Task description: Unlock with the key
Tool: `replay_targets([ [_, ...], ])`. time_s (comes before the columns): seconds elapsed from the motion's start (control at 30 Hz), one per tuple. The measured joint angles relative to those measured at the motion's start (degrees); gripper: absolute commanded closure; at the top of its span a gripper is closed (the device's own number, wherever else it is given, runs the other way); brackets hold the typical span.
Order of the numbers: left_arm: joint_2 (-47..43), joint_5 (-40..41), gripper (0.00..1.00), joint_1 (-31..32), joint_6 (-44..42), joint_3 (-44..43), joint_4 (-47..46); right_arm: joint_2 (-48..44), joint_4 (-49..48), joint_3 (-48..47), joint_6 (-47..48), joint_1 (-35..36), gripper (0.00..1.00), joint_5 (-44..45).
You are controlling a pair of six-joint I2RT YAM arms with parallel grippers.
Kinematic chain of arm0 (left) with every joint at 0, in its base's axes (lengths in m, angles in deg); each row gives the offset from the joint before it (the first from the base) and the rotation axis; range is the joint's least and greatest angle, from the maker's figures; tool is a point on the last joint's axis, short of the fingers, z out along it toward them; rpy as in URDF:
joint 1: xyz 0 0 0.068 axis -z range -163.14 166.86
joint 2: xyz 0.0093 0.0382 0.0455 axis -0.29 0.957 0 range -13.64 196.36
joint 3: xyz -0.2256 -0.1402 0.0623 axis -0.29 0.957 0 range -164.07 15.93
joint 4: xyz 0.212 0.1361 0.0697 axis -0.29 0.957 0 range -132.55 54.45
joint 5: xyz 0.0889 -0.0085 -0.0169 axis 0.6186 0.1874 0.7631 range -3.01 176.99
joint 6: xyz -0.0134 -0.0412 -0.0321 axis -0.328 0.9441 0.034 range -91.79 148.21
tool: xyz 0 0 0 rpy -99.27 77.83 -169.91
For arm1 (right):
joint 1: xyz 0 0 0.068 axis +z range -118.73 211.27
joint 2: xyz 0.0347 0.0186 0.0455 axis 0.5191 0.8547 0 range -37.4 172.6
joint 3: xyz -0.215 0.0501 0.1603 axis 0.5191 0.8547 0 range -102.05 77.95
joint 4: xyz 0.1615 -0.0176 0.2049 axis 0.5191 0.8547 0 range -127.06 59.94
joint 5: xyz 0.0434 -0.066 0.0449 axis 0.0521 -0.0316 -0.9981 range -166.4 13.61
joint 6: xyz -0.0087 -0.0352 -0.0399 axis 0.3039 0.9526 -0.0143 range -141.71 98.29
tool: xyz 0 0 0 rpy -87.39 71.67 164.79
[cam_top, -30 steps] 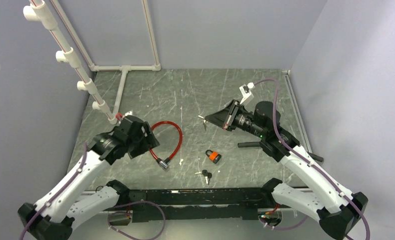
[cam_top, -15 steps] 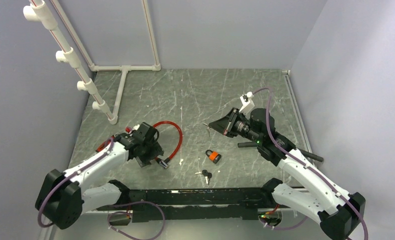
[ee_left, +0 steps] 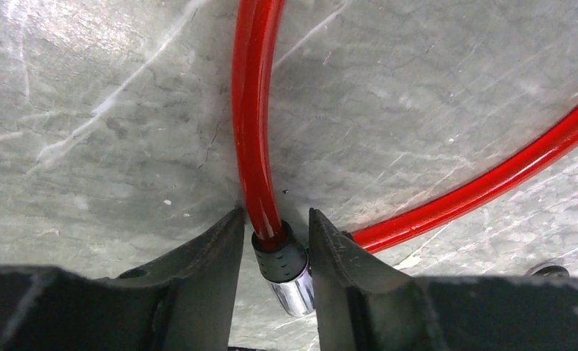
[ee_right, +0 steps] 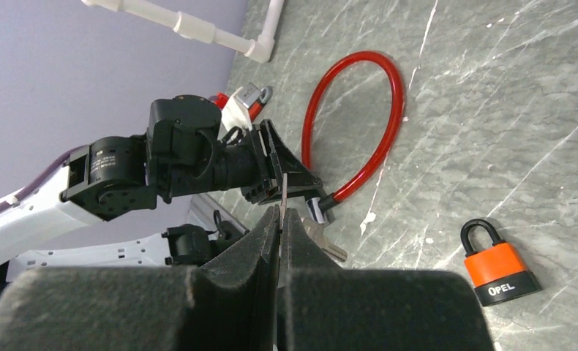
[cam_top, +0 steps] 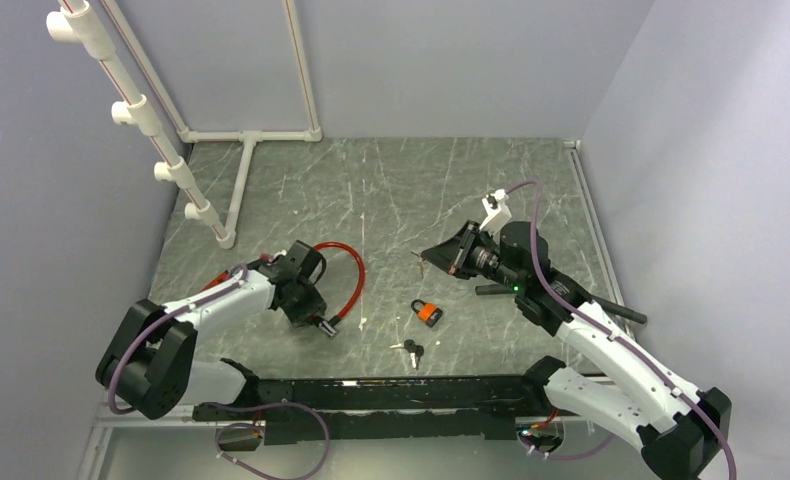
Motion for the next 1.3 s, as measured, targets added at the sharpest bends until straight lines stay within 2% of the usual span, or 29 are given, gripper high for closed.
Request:
replay_targets([
  [0.07,0.7,-0.5,0.83,-0.2,0.0,-0.1,-0.2,-0.3,0.2,0.0,0.3,0.0,1.00,0.3],
  [0.1,1.3,-0.9,0.97,-0.2,-0.1,-0.4,0.0,-0.4,0.2,0.0,0.5,0.0,1.00,0.5],
  [0.13,1.8,-1.1,1.00,-0.3,-0.1,-0.6,0.0,-0.5,0.3,0.0,0.6,0.0,1.00,0.7],
  [0.33,5.3,-4.5,1.00,-0.8,-1.8,-2.9,0.2,-0.6,0.4,0.0,1.6,0.0,1.00,1.2],
  [0.6,2.6,-11.2,1.00,-1.1,0.3,1.3,-10.4,-0.9,0.6,2.3,4.1,-0.1,1.00,3.6],
  [1.1,2.5,-16.9,1.00,-2.1,7.2,6.0,-25.4,-5.3,-1.2,8.3,5.2,-1.2,1.00,5.5],
  [1.3,3.4,-18.8,1.00,-2.6,8.1,6.2,-28.6,-6.6,-1.2,10.1,6.0,-1.5,1.00,5.5],
])
